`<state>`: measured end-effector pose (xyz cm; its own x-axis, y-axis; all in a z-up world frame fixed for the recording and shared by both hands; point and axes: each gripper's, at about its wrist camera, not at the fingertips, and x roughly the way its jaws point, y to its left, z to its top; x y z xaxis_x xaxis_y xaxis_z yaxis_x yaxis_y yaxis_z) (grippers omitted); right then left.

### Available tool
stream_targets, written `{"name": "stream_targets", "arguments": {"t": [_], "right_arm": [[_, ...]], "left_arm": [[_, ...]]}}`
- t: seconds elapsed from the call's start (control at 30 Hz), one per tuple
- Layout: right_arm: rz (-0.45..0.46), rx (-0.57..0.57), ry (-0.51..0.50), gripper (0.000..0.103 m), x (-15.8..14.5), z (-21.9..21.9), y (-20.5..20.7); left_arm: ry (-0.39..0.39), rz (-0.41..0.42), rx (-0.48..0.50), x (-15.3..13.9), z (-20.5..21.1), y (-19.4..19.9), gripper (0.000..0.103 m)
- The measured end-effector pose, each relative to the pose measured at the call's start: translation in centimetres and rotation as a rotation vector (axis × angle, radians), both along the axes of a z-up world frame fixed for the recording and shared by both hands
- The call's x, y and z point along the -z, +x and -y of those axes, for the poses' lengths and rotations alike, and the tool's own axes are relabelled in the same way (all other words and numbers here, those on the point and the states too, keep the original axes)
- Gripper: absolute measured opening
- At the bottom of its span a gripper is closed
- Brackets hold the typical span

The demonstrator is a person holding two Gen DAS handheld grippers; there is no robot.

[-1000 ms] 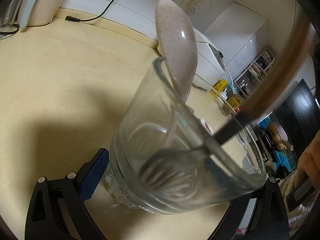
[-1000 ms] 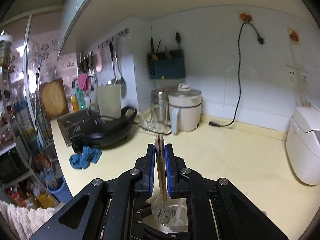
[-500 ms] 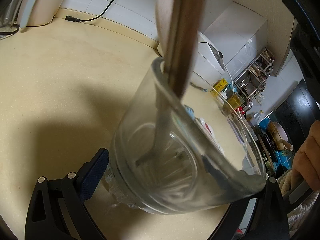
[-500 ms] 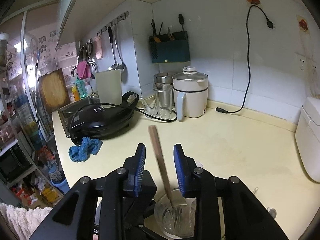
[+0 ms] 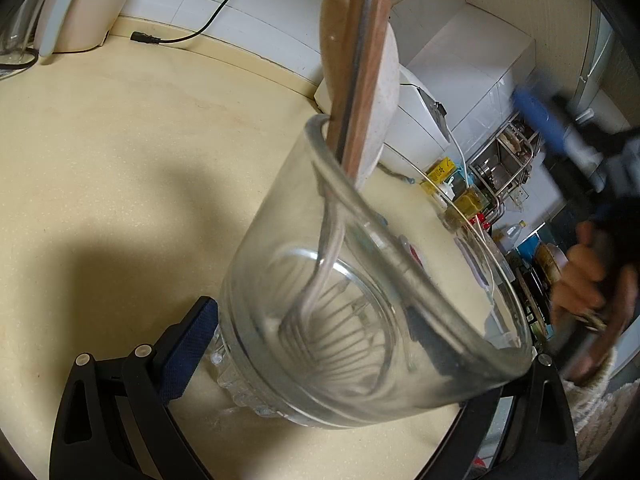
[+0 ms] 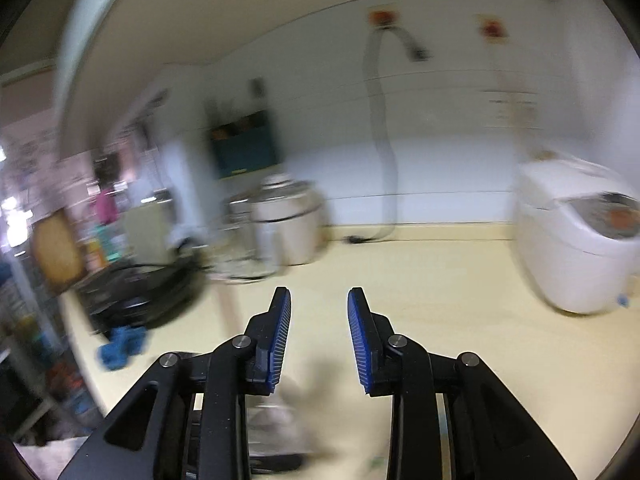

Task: Organize utensils
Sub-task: 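Withdraw the open right gripper back over the utensil pile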

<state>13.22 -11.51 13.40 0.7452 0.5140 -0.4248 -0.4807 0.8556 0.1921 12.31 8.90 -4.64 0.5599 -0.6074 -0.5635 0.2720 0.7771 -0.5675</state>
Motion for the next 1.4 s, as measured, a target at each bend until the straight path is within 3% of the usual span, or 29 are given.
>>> {"name": "stream_targets", "arguments": {"t": [0.27,0.37,0.73,1.07,1.4], "right_arm": [[-0.061,0.367,-0.098,0.030,6.2,8.5,2.5],[-0.079,0.429,-0.087,0.030,7.8,10.7,3.4],[-0.019,0.430,-0.099,0.031,9.2,11.2,4.1],[-0.003,0.389,-0.129,0.049,9.1,10.3,4.0],[0.020,0.376,-0.154,0.051,9.0,9.6,3.6]], "left_arm": [[0.000,0.000,0.000,0.0,0.0,0.0,0.097],[0.000,-0.001,0.000,0.0,0.0,0.0,0.097],[0.000,-0.001,0.000,0.0,0.0,0.0,0.098],[0.000,-0.001,0.001,0.0,0.0,0.0,0.098],[0.000,-0.001,0.001,0.0,0.0,0.0,0.098]]}}
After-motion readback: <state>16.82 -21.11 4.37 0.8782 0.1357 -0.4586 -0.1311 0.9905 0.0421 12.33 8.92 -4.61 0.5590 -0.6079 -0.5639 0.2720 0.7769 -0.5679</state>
